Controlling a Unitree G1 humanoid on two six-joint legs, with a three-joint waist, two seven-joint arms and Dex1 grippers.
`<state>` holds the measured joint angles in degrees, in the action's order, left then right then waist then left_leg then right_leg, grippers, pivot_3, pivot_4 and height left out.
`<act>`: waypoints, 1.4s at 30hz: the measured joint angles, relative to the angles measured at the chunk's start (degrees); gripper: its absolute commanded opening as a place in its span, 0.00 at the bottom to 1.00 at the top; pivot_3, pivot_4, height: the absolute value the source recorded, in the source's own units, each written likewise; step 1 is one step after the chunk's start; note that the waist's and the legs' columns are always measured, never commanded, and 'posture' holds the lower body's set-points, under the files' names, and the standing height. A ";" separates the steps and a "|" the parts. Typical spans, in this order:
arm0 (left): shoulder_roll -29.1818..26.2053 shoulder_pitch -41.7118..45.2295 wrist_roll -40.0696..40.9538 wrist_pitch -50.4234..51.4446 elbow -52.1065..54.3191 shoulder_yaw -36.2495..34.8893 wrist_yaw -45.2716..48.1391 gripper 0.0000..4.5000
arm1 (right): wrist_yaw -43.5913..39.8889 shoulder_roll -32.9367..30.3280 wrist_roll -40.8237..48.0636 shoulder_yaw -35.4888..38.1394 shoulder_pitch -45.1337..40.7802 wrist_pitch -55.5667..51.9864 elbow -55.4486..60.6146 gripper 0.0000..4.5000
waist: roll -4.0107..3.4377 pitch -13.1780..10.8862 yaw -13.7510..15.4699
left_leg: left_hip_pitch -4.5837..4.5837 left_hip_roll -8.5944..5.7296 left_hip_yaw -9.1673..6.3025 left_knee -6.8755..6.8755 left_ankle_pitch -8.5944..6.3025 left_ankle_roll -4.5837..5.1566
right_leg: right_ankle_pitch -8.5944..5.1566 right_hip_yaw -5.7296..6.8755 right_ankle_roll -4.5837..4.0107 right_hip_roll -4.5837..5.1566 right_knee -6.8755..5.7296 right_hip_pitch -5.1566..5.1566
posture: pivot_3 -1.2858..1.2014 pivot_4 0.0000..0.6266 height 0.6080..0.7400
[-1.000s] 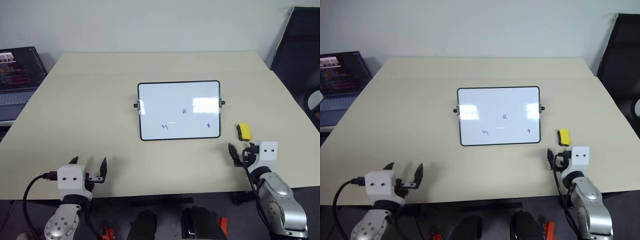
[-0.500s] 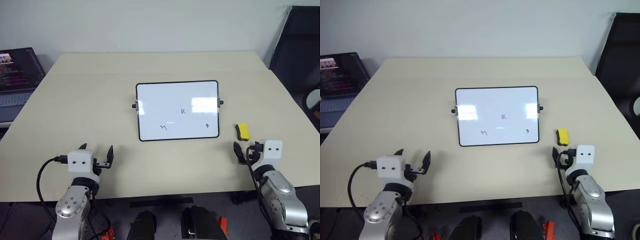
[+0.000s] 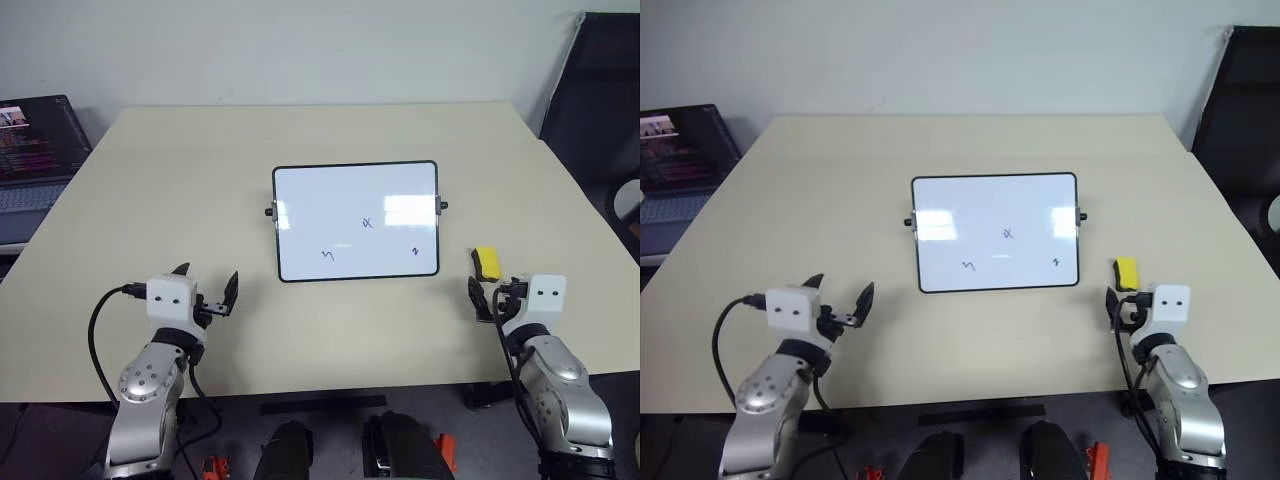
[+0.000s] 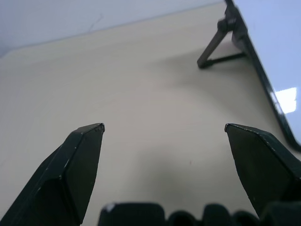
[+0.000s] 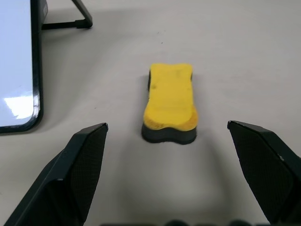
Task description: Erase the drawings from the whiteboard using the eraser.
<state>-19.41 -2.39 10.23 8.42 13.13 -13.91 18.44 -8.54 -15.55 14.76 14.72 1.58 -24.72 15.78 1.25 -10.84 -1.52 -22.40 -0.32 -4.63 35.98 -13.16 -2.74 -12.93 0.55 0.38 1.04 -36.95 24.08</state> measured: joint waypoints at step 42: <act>-1.17 21.85 9.83 12.22 -4.04 29.36 32.07 1.00 | 8.39 -0.80 2.82 4.41 -21.32 -22.77 -10.80 0.99 | -0.09 0.05 -0.29 | 0.01 -0.04 0.04 0.02 0.07 0.11 | 0.15 -0.13 0.21 -0.20 -0.11 0.00 | 0.52 0.24 1.00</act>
<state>-20.57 19.45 20.06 20.64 9.09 15.45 50.50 -0.15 -16.35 17.58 19.12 -19.74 -47.48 4.98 1.16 -10.79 -1.81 -22.39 -0.36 -4.59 36.01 -13.09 -2.63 -12.79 0.42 0.59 0.84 -37.06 24.07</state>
